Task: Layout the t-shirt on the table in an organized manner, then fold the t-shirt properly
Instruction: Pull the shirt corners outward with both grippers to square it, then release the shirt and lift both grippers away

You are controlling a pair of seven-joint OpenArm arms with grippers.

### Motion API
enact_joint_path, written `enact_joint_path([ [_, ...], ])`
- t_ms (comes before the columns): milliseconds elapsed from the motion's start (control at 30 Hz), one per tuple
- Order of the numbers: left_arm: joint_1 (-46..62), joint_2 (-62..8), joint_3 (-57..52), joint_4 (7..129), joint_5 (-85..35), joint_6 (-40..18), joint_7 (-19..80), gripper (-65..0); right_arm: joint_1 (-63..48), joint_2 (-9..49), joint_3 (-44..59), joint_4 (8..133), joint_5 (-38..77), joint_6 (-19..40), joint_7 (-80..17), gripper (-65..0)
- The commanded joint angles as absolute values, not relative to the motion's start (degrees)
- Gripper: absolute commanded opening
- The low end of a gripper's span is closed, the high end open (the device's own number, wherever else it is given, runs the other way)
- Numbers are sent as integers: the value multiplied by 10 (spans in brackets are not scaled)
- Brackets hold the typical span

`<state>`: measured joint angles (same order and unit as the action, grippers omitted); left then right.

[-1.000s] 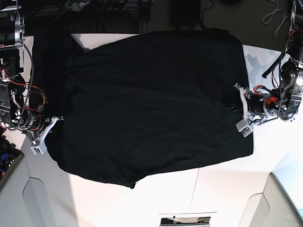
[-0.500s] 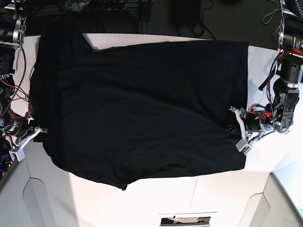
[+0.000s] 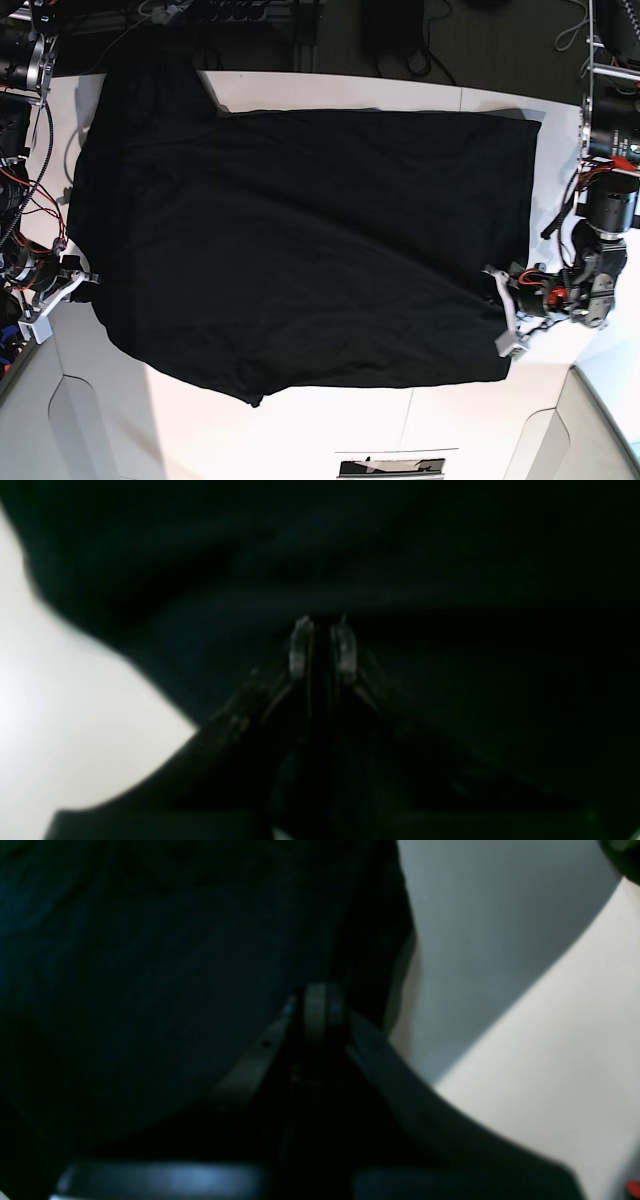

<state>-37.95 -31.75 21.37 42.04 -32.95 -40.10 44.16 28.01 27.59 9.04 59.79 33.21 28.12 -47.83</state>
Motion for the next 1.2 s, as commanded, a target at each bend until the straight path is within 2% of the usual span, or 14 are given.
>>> enact_joint_path([
  [0,-401,-338,210,452,-370,-400,441,-574,289,286,95,608,338,285,-469,-650],
  [100,-395,-367,210,515,-456,-400,471,-574,269,286,95,608,334,285,-469,-650],
  [233,-395,-371,210,542,-471,-400,496,-574,239,284,95,608,335,285,-463,-650],
  [433,-356,-357,210,529,-419,-400,459,-574,201,284,95,604,333,285,-452,-650],
  [667,-343,-300,210,447,-336,-400,423,-574,195,284,95,578,301,285,-411,-650],
  [1167,-352,-285,210,422,-267,-400,370,-574,203,284,93,577,256,285,-349,-650],
])
